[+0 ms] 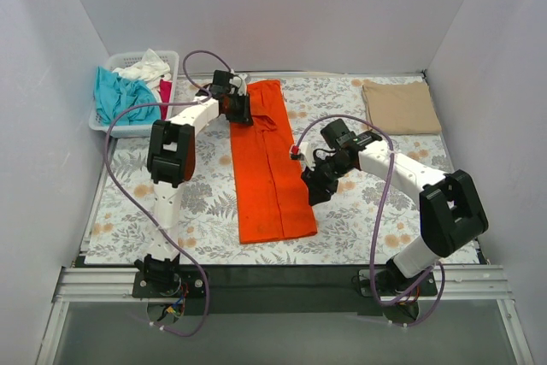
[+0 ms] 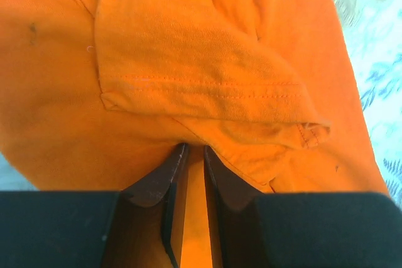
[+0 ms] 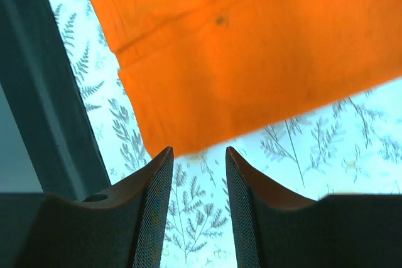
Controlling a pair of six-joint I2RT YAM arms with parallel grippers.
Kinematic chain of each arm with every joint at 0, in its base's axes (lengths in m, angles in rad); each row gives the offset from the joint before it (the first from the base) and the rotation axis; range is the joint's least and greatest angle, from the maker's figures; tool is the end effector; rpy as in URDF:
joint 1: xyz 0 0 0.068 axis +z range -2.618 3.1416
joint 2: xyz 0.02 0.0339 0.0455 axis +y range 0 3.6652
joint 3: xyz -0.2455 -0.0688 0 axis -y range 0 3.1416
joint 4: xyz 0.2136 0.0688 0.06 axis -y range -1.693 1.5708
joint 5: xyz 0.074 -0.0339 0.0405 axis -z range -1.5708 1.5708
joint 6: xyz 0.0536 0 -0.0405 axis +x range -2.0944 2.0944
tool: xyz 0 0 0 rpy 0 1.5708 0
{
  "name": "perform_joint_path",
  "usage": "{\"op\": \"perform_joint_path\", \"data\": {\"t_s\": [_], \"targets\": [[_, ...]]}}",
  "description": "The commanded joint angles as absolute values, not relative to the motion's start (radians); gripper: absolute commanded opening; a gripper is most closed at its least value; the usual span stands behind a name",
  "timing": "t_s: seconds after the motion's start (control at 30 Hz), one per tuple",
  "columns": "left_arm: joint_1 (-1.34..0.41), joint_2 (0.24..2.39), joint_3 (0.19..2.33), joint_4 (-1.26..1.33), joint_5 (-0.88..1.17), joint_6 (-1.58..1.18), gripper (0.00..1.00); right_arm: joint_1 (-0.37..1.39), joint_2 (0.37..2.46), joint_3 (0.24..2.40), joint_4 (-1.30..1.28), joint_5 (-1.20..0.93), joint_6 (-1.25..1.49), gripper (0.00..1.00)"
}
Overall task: Fold and stack the t-shirts
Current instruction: Fold the tshirt
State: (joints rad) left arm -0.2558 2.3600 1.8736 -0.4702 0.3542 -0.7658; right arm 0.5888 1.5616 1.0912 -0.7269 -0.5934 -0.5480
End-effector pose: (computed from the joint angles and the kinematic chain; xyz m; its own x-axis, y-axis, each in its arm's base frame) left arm 0.4623 -0.1401 0.1381 -0.8684 -0.4448 -0.2189 -0.2376 0.7609 -0.6038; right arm 0.2150 0.1796 0.2054 -0.3326 -0.7415 -0.5827 -0.9412 0.2224 0.2543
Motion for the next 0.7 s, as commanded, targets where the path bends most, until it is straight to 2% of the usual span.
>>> {"op": "perform_joint_path", "data": {"t_s": [0.0, 0.17, 0.3, 0.4, 0.43, 0.47, 0.57, 0.67], "targets": [[-0.275, 2.430, 1.965, -0.477, 0.344, -0.753, 0.18, 0.555, 1.520, 1.065, -0.726, -0.614, -0.529, 0.40], [-0.275, 2.578, 2.188, -0.489, 0.316, -0.775, 0.18, 0.525, 1.500, 1.049, -0.726, -0.569, -0.531, 0.40], [-0.275, 2.632, 2.272, -0.473, 0.314, -0.772, 0.18, 0.514, 1.508, 1.069, -0.726, -0.540, -0.532, 0.40], [-0.275, 2.602, 2.281, -0.469, 0.346, -0.770, 0.26, 0.512, 1.506, 1.095, -0.726, -0.505, -0.541, 0.40], [-0.275, 2.555, 2.275, -0.469, 0.372, -0.772, 0.32, 0.512, 1.497, 1.115, -0.729, -0.488, -0.545, 0.41], [-0.275, 2.521, 2.269, -0.472, 0.406, -0.769, 0.43, 0.512, 1.490, 1.123, -0.729, -0.477, -0.558, 0.42], [-0.275, 2.332, 2.191, -0.465, 0.500, -0.744, 0.52, 0.512, 1.445, 1.140, -0.729, -0.459, -0.597, 0.50], [-0.268, 2.082, 1.981, -0.416, 0.563, -0.668, 0.52, 0.541, 1.388, 1.122, -0.724, -0.430, -0.629, 0.58]]}}
